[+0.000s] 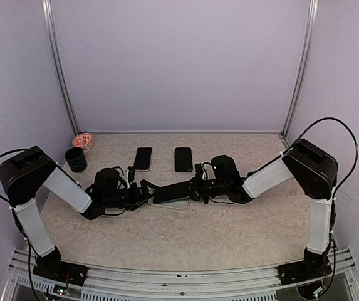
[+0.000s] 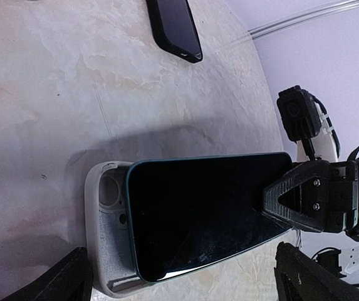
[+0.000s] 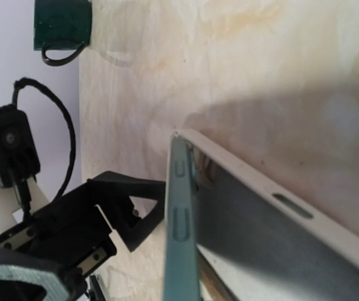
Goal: Put the phone into the phone case
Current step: Install the phone on the phone case.
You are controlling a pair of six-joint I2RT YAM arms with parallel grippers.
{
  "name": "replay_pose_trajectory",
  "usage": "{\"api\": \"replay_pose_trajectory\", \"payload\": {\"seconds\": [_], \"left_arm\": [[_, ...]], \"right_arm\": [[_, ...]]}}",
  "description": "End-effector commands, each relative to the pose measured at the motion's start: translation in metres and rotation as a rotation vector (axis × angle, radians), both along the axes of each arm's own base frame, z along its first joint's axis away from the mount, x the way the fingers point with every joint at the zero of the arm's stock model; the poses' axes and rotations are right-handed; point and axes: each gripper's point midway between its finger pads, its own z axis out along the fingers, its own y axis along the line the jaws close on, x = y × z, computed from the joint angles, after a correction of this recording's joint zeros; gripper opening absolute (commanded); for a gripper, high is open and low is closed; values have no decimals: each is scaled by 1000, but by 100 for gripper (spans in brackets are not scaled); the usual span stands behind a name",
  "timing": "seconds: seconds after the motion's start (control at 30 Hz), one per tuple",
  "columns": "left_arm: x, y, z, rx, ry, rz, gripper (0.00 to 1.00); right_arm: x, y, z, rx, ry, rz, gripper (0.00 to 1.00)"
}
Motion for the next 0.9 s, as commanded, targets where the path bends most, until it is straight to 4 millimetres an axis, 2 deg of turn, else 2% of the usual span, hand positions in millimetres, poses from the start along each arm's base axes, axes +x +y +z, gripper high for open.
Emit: {"api": "replay_pose_trajectory", "payload": {"seconds": [0.0,0.87], "left_arm": [[-4,-5,0,-14,-5,-18,99],[-6,-13,-3,-14,-4,-31,99]], "right_arm": [[4,12,19,61,-53,12,0],[-8,13,-25,50,71,42,0]]}}
